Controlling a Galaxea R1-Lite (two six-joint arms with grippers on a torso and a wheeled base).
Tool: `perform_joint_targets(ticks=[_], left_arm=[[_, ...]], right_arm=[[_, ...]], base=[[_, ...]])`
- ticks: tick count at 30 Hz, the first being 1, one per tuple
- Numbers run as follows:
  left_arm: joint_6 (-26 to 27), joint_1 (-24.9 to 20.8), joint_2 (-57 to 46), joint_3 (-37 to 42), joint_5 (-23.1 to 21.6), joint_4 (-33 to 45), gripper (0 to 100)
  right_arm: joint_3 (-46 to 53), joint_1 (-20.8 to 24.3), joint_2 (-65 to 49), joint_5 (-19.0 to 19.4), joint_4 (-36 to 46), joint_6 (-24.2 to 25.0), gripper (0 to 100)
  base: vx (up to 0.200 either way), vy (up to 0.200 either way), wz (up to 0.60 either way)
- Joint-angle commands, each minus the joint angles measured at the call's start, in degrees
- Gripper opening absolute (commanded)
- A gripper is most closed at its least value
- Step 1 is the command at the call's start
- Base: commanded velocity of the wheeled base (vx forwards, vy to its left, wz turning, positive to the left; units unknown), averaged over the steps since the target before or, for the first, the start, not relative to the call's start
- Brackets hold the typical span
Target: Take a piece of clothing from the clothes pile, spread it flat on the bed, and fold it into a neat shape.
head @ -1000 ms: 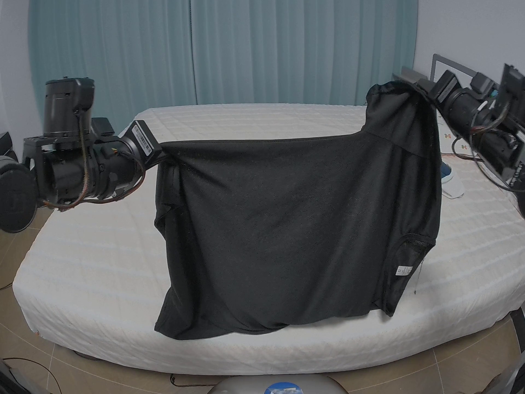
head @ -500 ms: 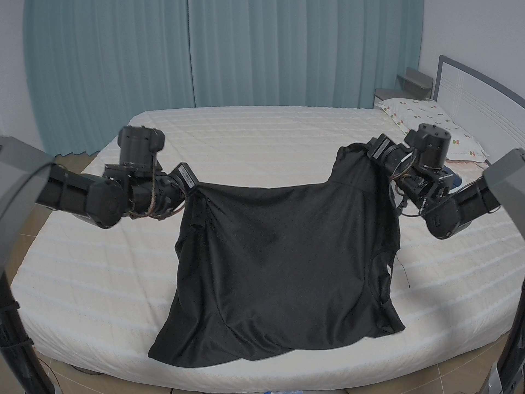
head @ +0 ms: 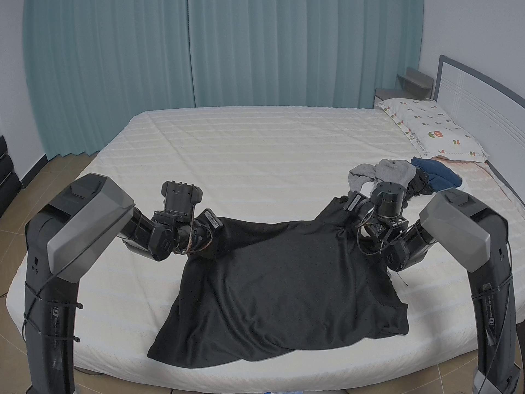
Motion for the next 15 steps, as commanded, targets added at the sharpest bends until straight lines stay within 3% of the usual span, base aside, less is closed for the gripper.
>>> perform_joint_targets(ticks=[1, 8, 15], left_arm=[[-0.40, -0.64, 4.66, -1.36, 0.18, -0.06, 100], [-0.31, -0.64, 3.61, 0.13, 2.02, 0.56, 100], [-0.05, -0.37, -3.78, 6.81, 2.02, 0.65, 100]], right_arm=[[-0.71, -0.27, 6.44, 0.27, -0.17, -0.15, 100], [1.57, -2.56, 2.57, -0.26, 0.00, -0.33, 100], [15.46, -5.28, -8.24, 5.63, 2.73, 0.11, 100]], base=[[0.000, 0.000, 0.00], [0.000, 0.000, 0.00], [0.000, 0.000, 0.00]])
